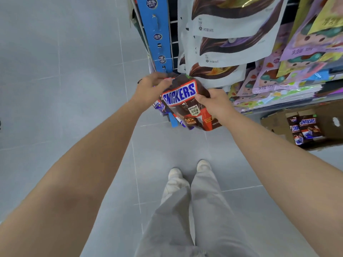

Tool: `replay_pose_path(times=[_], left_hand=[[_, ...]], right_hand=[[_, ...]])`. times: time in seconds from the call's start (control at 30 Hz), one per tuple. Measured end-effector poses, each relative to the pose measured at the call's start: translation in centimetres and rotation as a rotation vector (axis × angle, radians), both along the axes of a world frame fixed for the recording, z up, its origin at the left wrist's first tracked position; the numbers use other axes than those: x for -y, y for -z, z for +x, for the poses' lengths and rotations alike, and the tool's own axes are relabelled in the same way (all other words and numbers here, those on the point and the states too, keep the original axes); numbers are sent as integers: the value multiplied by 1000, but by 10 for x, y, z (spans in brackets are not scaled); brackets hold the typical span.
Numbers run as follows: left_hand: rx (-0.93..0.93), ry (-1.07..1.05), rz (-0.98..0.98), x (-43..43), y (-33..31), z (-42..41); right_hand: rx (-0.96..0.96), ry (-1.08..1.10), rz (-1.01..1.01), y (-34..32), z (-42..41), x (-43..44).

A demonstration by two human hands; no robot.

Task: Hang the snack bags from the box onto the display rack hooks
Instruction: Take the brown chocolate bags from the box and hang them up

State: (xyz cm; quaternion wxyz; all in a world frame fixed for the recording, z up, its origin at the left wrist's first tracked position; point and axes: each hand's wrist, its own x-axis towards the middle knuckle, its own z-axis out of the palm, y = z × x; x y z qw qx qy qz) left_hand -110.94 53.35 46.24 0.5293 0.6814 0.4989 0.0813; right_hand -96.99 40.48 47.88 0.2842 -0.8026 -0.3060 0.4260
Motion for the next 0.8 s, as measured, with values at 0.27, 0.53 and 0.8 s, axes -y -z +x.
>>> replay_pose_path(times=[0.27, 0.53, 0.8], left_hand=[[-15, -72, 256, -4, -21, -23], [-73, -327, 368, -13, -19, -8], [-181, -236, 720, -20, -22, 21]], right_hand=[[-238, 159, 34, -12, -22, -13], [-53, -1, 21, -8, -31, -30], [-16, 109, -25, 0, -18, -46]])
